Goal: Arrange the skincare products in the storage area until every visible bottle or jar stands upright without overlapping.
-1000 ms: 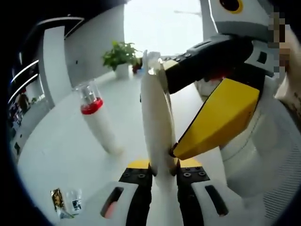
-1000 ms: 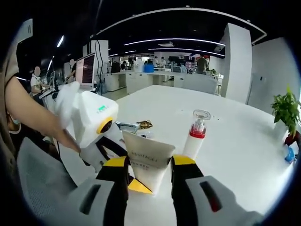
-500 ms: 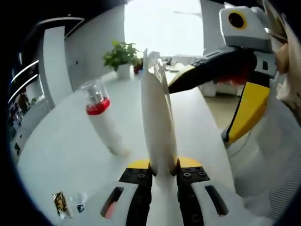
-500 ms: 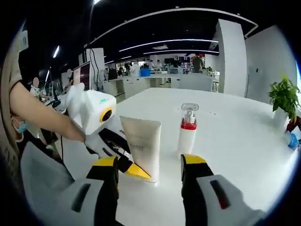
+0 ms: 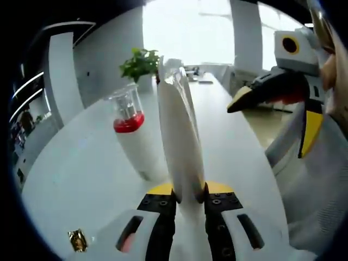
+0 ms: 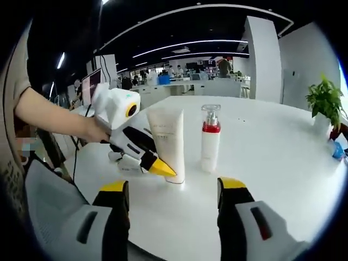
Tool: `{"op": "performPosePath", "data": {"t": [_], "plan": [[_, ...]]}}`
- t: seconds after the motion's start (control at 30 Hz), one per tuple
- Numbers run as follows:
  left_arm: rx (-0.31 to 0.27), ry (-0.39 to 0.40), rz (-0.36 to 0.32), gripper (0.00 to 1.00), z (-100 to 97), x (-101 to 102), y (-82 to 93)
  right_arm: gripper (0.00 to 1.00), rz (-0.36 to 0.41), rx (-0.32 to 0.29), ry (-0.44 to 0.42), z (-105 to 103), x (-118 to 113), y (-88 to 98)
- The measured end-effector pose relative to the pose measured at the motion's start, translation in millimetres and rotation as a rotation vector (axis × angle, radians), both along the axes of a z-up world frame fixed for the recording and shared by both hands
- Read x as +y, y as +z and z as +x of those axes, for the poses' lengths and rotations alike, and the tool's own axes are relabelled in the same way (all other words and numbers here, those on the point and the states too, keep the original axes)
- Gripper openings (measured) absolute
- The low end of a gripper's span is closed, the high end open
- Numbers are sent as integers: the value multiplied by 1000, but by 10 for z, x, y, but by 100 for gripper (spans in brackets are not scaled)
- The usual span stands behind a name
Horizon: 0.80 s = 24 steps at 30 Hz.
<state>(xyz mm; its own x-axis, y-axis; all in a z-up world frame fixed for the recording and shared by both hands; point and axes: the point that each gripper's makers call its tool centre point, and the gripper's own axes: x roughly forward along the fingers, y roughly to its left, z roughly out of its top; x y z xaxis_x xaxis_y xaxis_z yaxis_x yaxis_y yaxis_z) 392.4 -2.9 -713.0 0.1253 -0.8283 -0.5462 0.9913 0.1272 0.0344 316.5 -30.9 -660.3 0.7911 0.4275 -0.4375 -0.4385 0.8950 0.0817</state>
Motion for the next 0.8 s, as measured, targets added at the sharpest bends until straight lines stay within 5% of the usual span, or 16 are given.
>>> {"op": "performPosePath", "data": {"t": [0.8], "plan": [[-21,-7,-2,17,538,-3,5,87,20,-1,-19,-69,-137,15]]}}
